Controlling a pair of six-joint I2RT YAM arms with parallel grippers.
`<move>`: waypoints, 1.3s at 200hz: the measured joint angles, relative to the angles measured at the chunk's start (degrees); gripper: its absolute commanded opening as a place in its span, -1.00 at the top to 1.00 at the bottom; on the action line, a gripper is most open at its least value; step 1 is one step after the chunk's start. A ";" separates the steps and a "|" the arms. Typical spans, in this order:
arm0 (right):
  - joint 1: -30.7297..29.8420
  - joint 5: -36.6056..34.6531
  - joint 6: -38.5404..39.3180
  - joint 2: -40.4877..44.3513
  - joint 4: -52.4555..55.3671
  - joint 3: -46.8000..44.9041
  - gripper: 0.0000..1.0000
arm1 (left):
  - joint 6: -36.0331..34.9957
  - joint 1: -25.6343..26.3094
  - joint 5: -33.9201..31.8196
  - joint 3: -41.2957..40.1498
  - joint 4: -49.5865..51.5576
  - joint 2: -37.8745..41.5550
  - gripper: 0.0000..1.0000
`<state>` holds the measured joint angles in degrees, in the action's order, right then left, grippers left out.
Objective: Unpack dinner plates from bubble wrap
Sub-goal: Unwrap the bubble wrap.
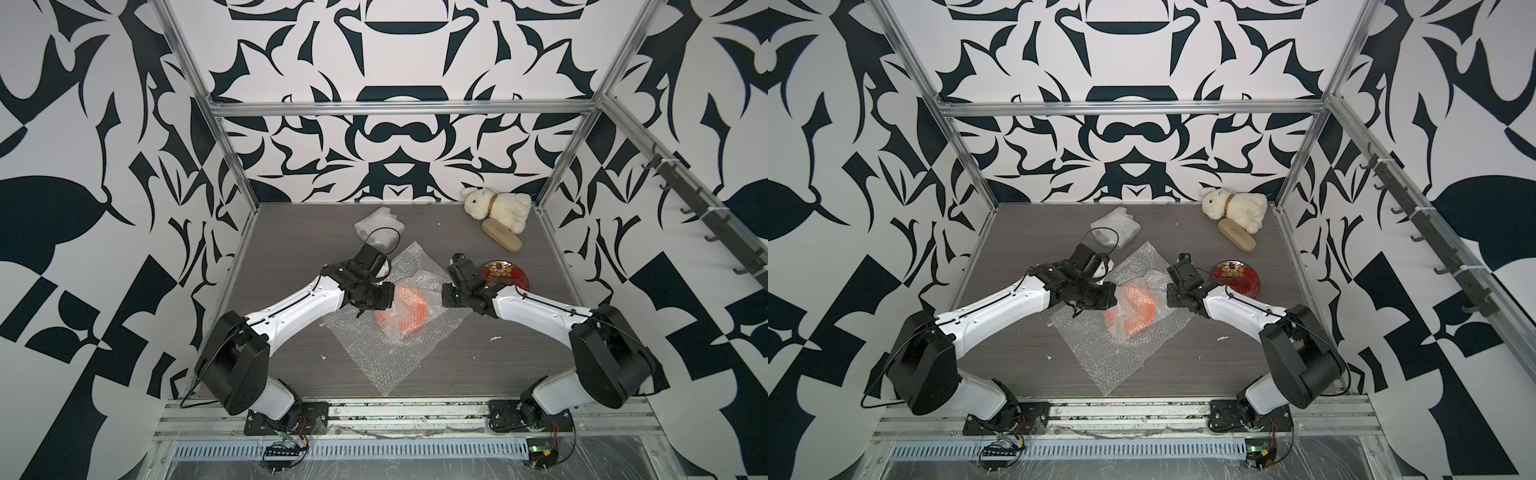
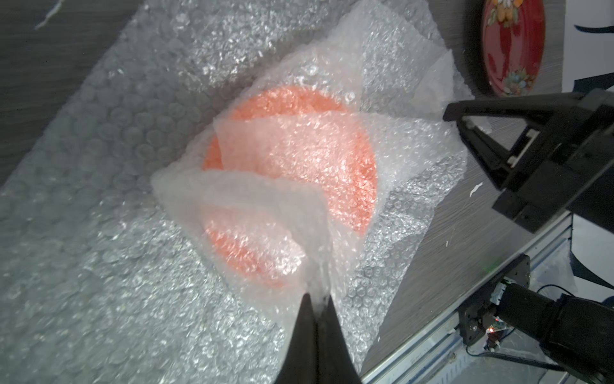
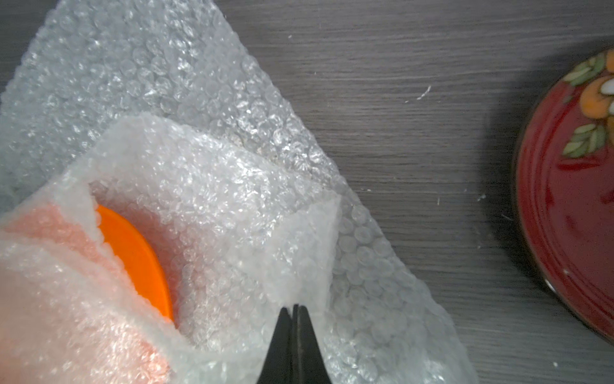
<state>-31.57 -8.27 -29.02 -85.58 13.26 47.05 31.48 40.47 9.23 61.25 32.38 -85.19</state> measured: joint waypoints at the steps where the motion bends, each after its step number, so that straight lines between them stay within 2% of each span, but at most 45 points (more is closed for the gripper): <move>1: 0.00 0.00 0.00 0.00 0.00 0.00 1.00 | 0.02 -0.02 -0.04 -0.13 0.09 0.13 1.00; 130: 0.00 -0.39 0.02 -0.02 0.70 0.02 1.00 | 0.87 -1.20 -5.86 -8.22 6.14 7.82 0.94; 207: 0.00 -0.61 0.04 -0.31 1.36 0.07 1.00 | 2.82 -1.62 -9.88 -13.11 8.22 10.71 0.93; 260: 0.00 -0.92 0.24 -1.46 2.08 0.33 1.00 | 4.33 -1.66 -11.67 -15.87 10.03 11.19 0.85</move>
<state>-31.57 -9.19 -28.77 -87.05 15.33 47.37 35.81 38.81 -2.44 45.39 42.41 -74.00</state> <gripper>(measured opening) 0.061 0.074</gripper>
